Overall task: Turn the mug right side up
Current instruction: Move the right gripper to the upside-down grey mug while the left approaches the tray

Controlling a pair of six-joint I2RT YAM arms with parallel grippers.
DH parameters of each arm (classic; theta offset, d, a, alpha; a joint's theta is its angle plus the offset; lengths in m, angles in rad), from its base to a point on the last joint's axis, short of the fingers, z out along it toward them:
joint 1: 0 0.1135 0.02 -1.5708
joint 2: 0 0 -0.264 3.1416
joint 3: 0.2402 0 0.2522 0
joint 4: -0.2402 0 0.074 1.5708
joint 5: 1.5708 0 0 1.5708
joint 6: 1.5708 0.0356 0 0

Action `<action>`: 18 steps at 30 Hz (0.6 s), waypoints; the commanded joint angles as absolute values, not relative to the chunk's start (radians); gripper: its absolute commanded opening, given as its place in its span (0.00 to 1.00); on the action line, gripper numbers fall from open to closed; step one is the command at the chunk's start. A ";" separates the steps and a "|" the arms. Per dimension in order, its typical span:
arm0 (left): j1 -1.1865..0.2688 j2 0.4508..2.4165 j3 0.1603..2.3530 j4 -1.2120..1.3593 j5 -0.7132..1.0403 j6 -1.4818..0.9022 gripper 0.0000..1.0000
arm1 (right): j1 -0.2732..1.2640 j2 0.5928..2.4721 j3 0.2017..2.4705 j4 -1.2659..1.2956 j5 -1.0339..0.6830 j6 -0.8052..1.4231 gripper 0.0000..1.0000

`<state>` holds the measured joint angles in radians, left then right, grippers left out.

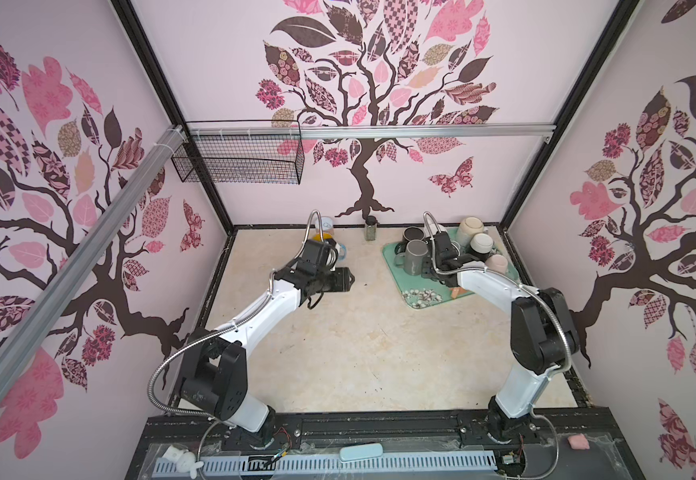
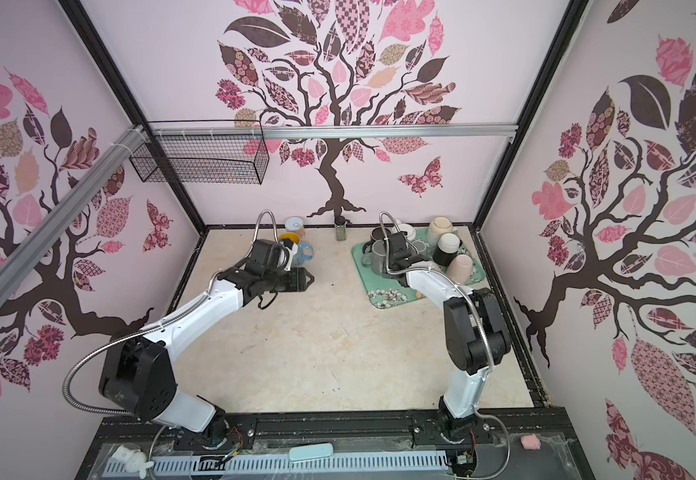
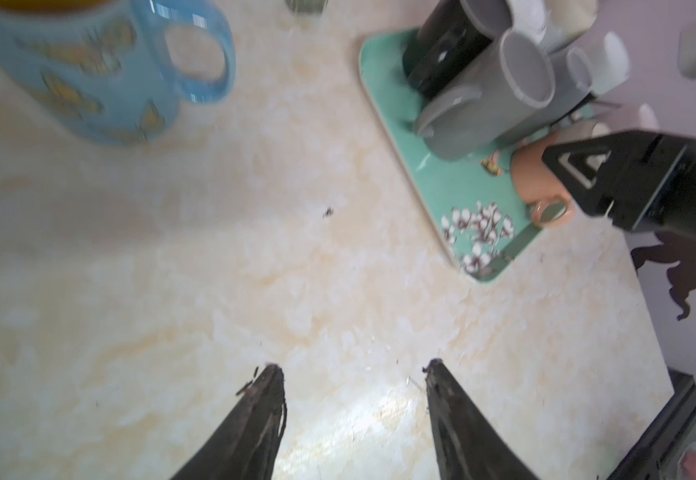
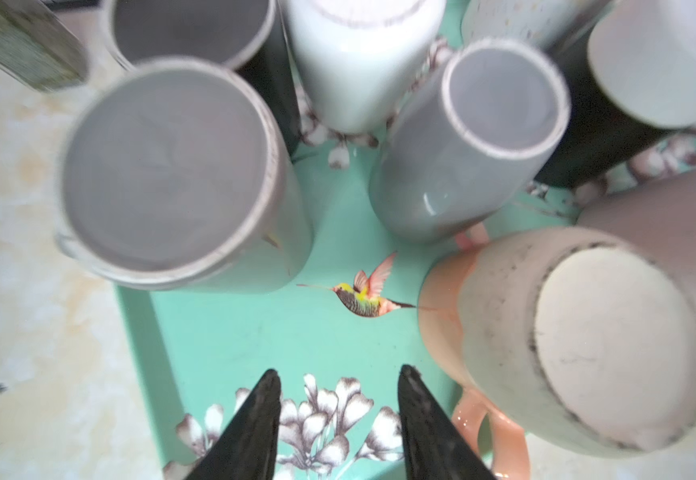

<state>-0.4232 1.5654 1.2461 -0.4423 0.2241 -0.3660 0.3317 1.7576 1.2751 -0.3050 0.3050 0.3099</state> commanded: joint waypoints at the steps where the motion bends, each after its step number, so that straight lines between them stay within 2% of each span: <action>1: -0.420 1.650 1.421 -0.402 0.251 -0.320 0.55 | 0.342 1.677 1.251 -0.285 0.270 0.307 0.50; 12: -0.481 2.084 1.823 -0.291 0.326 -0.389 0.49 | 0.338 1.573 1.157 -0.290 0.228 0.309 0.55; 18: -0.485 2.285 2.015 -0.250 0.397 -0.432 0.37 | 0.338 1.531 1.095 -0.297 0.175 0.342 0.55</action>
